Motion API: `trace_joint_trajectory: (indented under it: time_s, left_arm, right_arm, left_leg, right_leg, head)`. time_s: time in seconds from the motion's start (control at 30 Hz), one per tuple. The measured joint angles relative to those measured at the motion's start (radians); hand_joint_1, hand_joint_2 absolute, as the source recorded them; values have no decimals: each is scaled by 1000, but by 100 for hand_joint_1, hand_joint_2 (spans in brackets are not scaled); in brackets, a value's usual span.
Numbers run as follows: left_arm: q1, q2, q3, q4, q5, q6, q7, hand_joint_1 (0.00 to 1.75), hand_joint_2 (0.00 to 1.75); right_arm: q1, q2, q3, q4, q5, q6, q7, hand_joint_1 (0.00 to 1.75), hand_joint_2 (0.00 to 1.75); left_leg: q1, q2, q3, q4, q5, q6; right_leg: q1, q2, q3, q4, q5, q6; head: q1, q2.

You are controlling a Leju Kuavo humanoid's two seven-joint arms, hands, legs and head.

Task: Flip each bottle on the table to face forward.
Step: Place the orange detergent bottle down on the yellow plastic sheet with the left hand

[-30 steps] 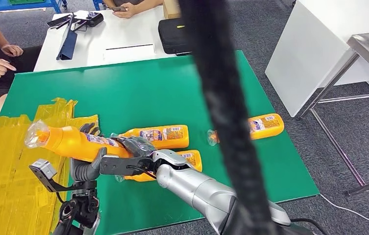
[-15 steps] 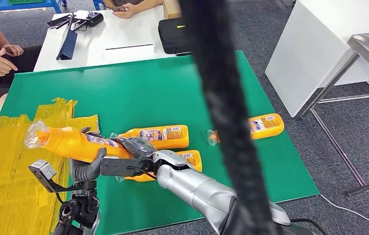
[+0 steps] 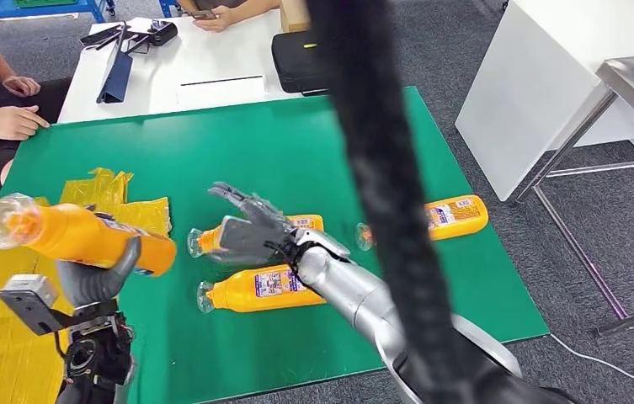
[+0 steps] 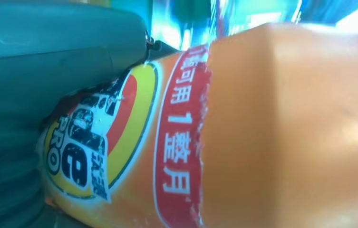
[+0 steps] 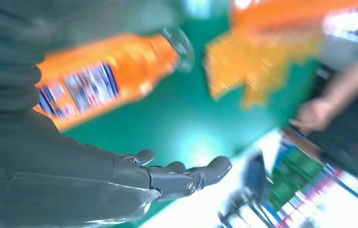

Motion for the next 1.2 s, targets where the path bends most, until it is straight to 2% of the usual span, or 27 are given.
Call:
trace_joint_trajectory:
  time_s: [0.1,0.17,0.27,0.4,0.5,0.63,0.7,0.77,0.87,1.0,1.17,1.2]
  left_arm:
    - [19,31,31,-102,-80,257,0,175,175]
    - [28,57,50,-152,-205,394,0,175,175]
    - [30,68,102,-182,-443,457,0,175,175]
    - [26,74,151,-175,-551,465,1,175,175]
    - [3,90,184,-66,-734,465,2,175,175]
    - [-5,100,303,125,-1138,464,8,175,175]
    - [4,103,364,200,-1332,465,47,175,175]
    - [21,114,395,266,-1456,465,117,175,175]
    - [30,151,385,360,-1475,470,226,175,175]
    - [15,222,295,464,-1428,476,356,175,175]
    - [0,259,245,529,-1434,481,378,175,175]
    - [-3,263,242,537,-1440,481,378,137,175]
  right_arm:
    - [21,-51,-96,-96,19,46,-19,0,0]
    - [45,-86,-148,-167,38,82,-19,0,0]
    - [79,-127,-208,-259,49,128,-18,0,0]
    - [113,-162,-251,-339,58,144,-23,0,175]
    - [153,-190,-261,-398,104,132,-32,0,175]
    - [223,-230,-247,-467,168,127,-31,0,175]
    - [257,-250,-223,-488,201,133,-25,0,175]
    - [292,-267,-188,-498,253,122,-5,0,175]
    - [340,-287,-124,-501,321,75,44,0,175]
    - [362,-301,-39,-497,346,6,117,0,175]
    - [374,-304,10,-489,374,-9,155,0,175]
    - [375,-304,15,-488,378,-8,160,0,175]
  left_leg:
    - [0,0,0,0,0,0]
    - [0,-2,0,0,0,0]
    - [0,-6,-1,0,0,0]
    - [0,-5,0,0,0,0]
    - [-1,-7,0,0,1,2]
    - [-1,-3,-1,0,1,2]
    - [-1,0,-1,0,1,1]
    - [-1,0,-1,0,0,1]
    - [0,-2,-2,0,0,0]
    - [0,-1,-1,-1,-2,-2]
    - [0,-5,4,-1,-1,-3]
    - [0,-5,5,-2,-1,-3]
  right_leg:
    - [0,0,0,0,0,0]
    - [0,-1,0,0,0,0]
    - [0,-4,0,0,-1,0]
    - [0,-4,0,-1,0,0]
    - [0,-6,1,-1,0,0]
    - [0,-3,0,-1,0,0]
    - [0,-1,-1,-1,0,0]
    - [0,-1,-1,-1,0,0]
    - [0,-1,-2,-1,-1,-1]
    - [-1,-1,-1,0,-1,-1]
    - [-1,-2,4,0,-1,-2]
    - [-1,-2,6,0,-1,-2]
  head:
    - [0,0]
    - [0,0]
    - [0,0]
    - [0,0]
    - [0,0]
    - [0,0]
    - [0,0]
    - [0,0]
    - [0,0]
    - [-1,0]
    - [0,0]
    - [0,0]
